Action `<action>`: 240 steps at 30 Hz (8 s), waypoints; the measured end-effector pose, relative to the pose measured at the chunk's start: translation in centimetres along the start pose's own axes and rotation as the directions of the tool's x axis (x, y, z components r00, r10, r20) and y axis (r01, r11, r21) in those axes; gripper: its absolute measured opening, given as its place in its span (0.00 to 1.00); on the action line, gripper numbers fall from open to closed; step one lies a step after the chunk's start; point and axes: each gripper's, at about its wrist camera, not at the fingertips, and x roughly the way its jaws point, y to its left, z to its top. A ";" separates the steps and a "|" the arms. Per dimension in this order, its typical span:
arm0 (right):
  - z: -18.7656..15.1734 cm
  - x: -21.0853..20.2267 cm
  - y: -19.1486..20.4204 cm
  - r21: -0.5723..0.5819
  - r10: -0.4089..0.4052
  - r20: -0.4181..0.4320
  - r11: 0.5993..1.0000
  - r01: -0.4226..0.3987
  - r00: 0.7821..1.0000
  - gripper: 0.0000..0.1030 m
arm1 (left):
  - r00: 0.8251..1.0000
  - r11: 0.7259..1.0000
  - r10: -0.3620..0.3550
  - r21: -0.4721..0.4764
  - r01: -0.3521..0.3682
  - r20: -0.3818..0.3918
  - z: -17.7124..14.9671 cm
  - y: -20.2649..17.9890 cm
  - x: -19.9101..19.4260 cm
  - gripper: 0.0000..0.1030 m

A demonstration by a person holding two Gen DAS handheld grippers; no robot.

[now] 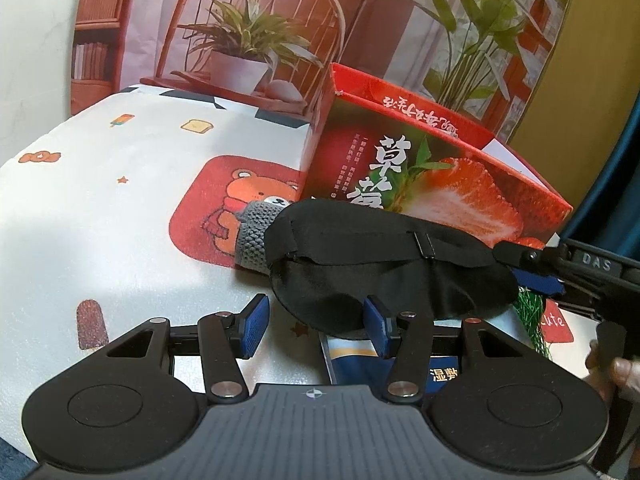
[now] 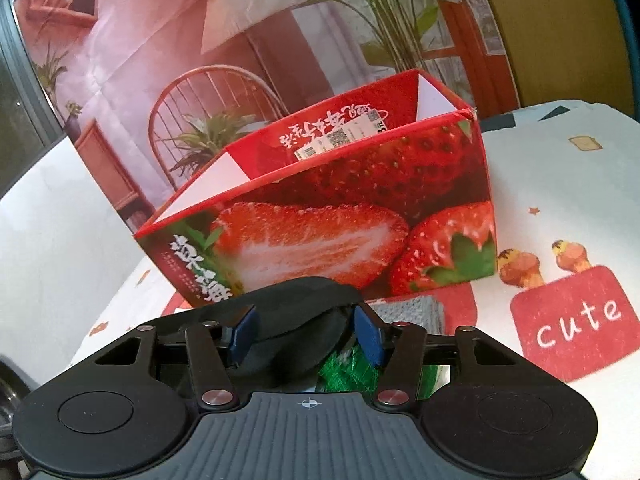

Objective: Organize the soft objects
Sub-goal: 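Close the left gripper on the black eye mask while the right gripper grasps it too, then lift the black eye mask with both grippers and carry it over the box, then open both grippers to drop the eye mask into the box, then move both grippers down to the blue-and-white cotton pad bag, then close both grippers on the cotton pad bag, then lift the cotton pad bag with both grippers and carry it over the box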

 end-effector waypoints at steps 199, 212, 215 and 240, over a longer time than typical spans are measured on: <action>-6.0 -6.1 4.2 -0.189 0.042 -0.218 0.978 -0.085 0.975 0.43 | 0.976 0.986 -0.158 0.032 0.165 -0.146 -3.0 -1.3 -1.5 0.52; -6.8 -5.3 4.4 -0.228 0.020 -0.238 0.971 -0.076 0.971 0.34 | 0.965 0.979 -0.202 -0.008 0.204 -0.164 -3.6 -1.2 -0.5 0.47; -6.9 -5.3 4.7 -0.250 0.015 -0.233 0.965 -0.075 0.972 0.32 | 0.963 0.976 -0.213 0.001 0.217 -0.166 -3.6 -1.4 -0.4 0.47; -3.0 -8.9 8.6 -0.479 0.089 0.000 0.874 -0.078 0.996 0.26 | 0.963 0.959 -0.263 0.123 0.254 0.061 1.9 -2.7 -5.4 0.44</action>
